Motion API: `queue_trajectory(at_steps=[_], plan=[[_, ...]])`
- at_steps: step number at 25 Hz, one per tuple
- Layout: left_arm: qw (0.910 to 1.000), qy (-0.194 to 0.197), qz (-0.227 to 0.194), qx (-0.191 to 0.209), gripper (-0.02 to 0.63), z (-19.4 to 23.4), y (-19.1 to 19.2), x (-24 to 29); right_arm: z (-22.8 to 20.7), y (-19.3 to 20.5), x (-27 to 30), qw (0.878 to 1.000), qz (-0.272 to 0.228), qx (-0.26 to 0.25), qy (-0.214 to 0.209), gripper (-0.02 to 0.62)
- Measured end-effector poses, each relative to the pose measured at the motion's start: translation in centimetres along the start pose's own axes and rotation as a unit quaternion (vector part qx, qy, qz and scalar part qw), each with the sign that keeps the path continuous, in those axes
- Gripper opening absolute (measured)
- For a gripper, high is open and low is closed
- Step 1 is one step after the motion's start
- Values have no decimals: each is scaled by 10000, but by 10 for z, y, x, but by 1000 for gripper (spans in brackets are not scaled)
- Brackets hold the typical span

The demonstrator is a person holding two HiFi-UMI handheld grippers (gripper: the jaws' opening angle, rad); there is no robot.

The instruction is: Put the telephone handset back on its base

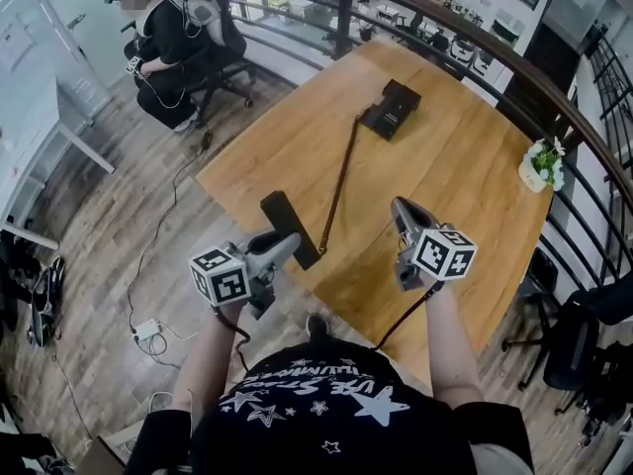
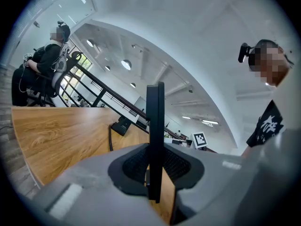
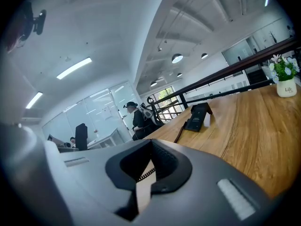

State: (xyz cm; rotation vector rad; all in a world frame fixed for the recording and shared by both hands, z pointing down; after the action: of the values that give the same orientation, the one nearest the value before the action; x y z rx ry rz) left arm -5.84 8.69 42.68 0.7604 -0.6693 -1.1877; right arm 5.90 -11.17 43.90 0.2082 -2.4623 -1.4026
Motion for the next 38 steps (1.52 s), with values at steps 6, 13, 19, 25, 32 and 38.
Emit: queue_trajectory(at_steps=[6, 13, 19, 25, 32, 38], plan=[[9997, 213, -6, -102, 84, 8, -10, 24, -15, -7, 11, 10000, -31, 35, 5, 0], [9989, 444, 146, -13, 84, 20, -23, 34, -17, -5, 14, 9996, -47, 203, 195, 0], [9969, 730, 282, -72, 84, 59, -49, 23, 8, -3, 32, 9982, -105, 130, 580, 0], [9867, 1474, 685, -70, 84, 84, -78, 45, 16, -23, 35, 9914, -334, 144, 1255, 1], [9699, 2096, 1235, 114, 84, 99, -94, 87, 7, -37, 40, 9806, -802, 274, 1768, 0], [9530, 2528, 1643, 309, 84, 117, -111, 126, -5, -45, 50, 9714, -997, 303, 2136, 0]])
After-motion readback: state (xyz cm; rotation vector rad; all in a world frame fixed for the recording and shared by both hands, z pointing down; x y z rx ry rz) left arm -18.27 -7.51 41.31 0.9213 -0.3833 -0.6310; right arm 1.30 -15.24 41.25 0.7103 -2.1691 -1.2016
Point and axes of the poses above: the fingertips, and each gripper's own axes: x forward along the fingers, z to its left, y out of its underside, the point moved 1 cm from there along -x, backward along the fingers, and after that the axes turned 5 degrees about -z, right-handed, at the moved point
